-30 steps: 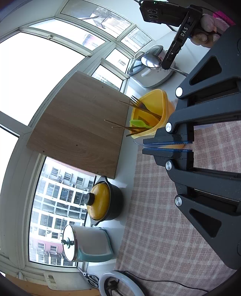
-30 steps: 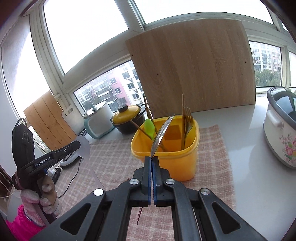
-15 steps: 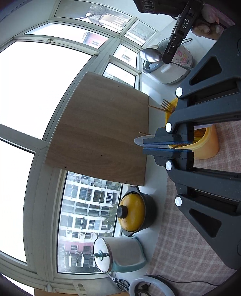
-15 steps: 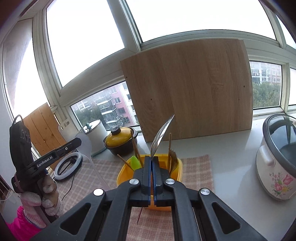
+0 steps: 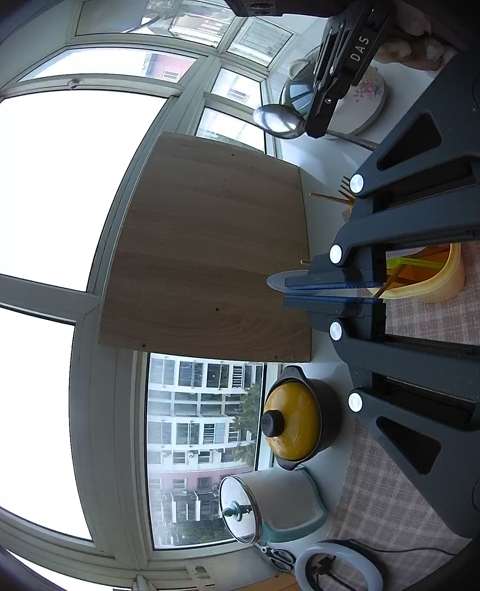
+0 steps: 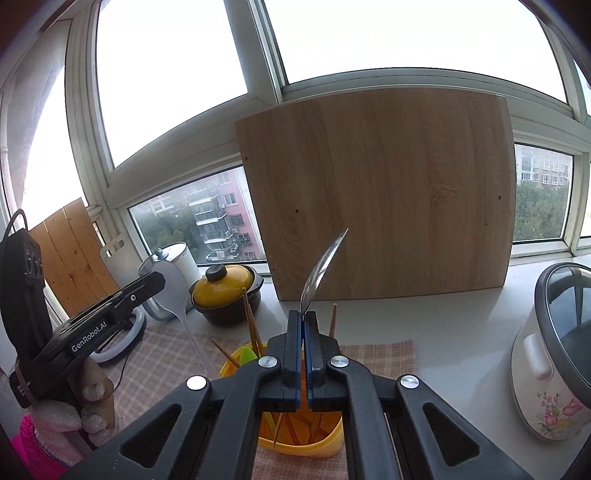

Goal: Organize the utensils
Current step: 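Carry both held spoons up over the yellow container, then lower both spoons into the yellow container and open both tools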

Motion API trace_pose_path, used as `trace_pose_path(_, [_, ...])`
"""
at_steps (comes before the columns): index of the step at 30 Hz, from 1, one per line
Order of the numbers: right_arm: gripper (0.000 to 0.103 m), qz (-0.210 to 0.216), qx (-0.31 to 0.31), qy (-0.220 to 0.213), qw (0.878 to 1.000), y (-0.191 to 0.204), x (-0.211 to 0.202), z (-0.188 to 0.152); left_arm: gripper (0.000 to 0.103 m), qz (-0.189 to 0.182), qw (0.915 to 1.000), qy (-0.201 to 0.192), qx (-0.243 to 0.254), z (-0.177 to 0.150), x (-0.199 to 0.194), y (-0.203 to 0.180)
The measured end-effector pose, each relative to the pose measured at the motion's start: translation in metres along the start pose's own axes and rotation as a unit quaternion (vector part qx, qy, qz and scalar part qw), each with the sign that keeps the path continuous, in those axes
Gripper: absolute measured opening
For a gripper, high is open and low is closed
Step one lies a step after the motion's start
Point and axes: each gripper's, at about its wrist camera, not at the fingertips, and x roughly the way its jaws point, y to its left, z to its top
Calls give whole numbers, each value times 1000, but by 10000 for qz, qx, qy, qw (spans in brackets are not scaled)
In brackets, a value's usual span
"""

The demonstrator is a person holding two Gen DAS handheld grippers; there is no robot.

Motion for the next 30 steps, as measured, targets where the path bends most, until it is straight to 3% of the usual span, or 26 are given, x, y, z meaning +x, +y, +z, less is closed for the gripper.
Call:
trace_pose_path(10, [0,85,-202,376,9991,-2,35,-9,0,-279,9986,223,390,-23,2,-21])
trace_pose_path(24, [0,265,-205,633,9974,-3,44,-19,0,-827,9943,641,185,-34,-3,-28])
trace_pose_path(30, [11,303,65,646,9974,-13,43,-21,0,-864,9932,750,195,-37,-7,-32])
